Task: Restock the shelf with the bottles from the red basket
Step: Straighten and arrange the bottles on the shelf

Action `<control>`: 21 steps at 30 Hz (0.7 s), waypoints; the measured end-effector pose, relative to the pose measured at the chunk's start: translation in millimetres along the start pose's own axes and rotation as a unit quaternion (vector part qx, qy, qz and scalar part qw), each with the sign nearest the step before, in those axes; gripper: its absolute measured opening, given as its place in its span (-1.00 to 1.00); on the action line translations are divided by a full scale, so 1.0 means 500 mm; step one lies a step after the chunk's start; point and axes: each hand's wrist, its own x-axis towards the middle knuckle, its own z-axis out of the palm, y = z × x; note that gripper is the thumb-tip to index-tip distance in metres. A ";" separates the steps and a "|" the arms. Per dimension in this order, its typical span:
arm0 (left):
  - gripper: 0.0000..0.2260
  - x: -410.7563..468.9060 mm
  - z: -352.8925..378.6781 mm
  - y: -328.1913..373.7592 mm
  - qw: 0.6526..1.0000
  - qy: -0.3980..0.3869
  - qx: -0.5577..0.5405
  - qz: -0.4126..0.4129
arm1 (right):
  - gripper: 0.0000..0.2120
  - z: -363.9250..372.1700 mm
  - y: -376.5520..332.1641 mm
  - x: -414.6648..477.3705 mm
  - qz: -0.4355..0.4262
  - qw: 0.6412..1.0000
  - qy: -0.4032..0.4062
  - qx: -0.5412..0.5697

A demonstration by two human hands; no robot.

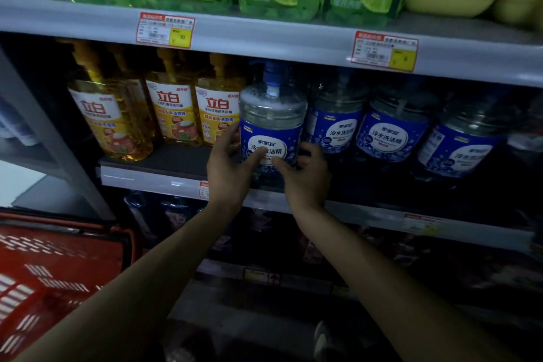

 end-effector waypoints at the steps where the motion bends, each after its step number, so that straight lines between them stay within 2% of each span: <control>1: -0.45 -0.002 0.000 0.005 1.000 0.000 0.003 -0.001 | -0.48 0.000 -0.001 -0.001 0.001 1.000 -0.003 -0.003; 8: -0.49 -0.033 0.014 0.027 0.999 0.009 0.041 -0.011 | -0.42 -0.046 -0.022 0.009 0.055 0.995 -0.084 -0.001; 12: -0.42 -0.067 0.023 0.036 0.998 -0.016 0.065 -0.002 | -0.50 -0.088 -0.028 0.013 0.073 0.993 -0.091 -0.006; 15: -0.46 -0.095 0.037 0.055 0.997 -0.027 0.077 0.013 | -0.54 -0.113 -0.032 0.016 0.087 0.992 -0.084 -0.015; 18: -0.46 -0.113 0.051 0.066 0.991 -0.060 0.109 0.044 | -0.50 -0.144 -0.025 0.020 0.074 0.993 -0.069 -0.064; 21: -0.45 -0.119 0.067 0.070 0.971 -0.098 0.193 0.100 | -0.43 -0.181 -0.014 0.027 0.016 0.986 -0.070 -0.152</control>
